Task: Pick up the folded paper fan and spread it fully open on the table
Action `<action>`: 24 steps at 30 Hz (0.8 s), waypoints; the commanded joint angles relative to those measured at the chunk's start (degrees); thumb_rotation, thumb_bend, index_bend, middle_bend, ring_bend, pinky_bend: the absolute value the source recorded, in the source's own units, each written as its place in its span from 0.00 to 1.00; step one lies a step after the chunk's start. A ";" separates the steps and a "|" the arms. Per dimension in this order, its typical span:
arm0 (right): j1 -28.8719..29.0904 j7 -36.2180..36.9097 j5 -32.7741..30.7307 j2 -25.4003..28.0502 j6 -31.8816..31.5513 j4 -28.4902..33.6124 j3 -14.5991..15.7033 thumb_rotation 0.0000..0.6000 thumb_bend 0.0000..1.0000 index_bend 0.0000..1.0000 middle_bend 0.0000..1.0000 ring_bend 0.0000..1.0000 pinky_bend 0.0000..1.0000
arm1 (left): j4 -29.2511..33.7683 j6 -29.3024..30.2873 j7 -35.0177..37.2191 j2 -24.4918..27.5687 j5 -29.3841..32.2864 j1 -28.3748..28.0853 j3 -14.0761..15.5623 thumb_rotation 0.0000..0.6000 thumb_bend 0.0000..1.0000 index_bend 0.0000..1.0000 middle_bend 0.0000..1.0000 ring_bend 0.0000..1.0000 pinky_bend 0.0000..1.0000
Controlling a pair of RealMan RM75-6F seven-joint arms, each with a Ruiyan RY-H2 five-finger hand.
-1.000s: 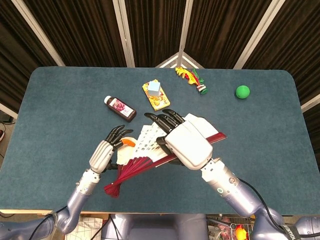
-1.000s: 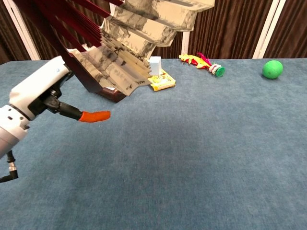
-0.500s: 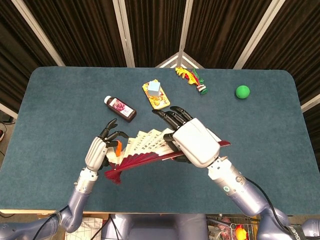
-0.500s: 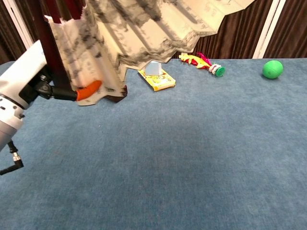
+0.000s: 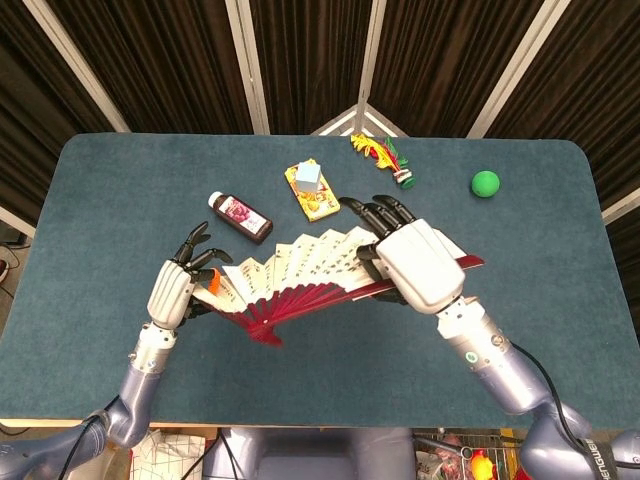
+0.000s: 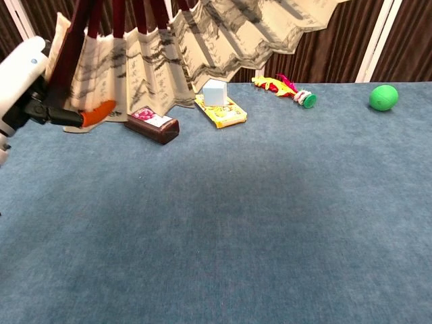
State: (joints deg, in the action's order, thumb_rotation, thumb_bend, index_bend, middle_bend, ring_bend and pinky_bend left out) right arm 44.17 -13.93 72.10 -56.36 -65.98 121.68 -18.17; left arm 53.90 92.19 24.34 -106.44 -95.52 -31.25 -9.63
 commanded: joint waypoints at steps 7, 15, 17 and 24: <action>-1.35 3.40 0.44 -2.49 -0.02 -6.22 1.29 1.00 0.41 0.84 0.15 0.22 0.16 | -6.23 3.82 -4.17 -0.33 -2.78 -1.55 0.34 1.00 0.42 0.86 0.41 0.02 0.19; -1.59 5.15 0.99 -4.94 0.12 -10.04 1.64 1.00 0.41 0.84 0.15 0.22 0.16 | -11.01 6.00 -6.10 -1.50 -3.33 -2.72 0.48 1.00 0.42 0.86 0.41 0.02 0.19; -1.58 5.37 1.20 -5.36 0.24 -10.57 1.72 1.00 0.41 0.84 0.15 0.22 0.16 | -11.98 6.43 -6.57 -1.73 -3.46 -3.02 0.56 1.00 0.42 0.86 0.41 0.02 0.19; -1.66 5.32 0.94 -7.09 0.59 -12.66 2.07 1.00 0.41 0.84 0.15 0.22 0.16 | -14.26 8.41 -8.35 -2.14 -3.69 -3.54 0.96 1.00 0.42 0.86 0.41 0.02 0.19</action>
State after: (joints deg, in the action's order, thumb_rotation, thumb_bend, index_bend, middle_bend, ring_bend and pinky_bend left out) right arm 42.55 -8.54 73.17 -63.23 -65.47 109.26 -16.18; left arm 39.74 100.43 16.11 -108.54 -99.21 -34.75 -8.76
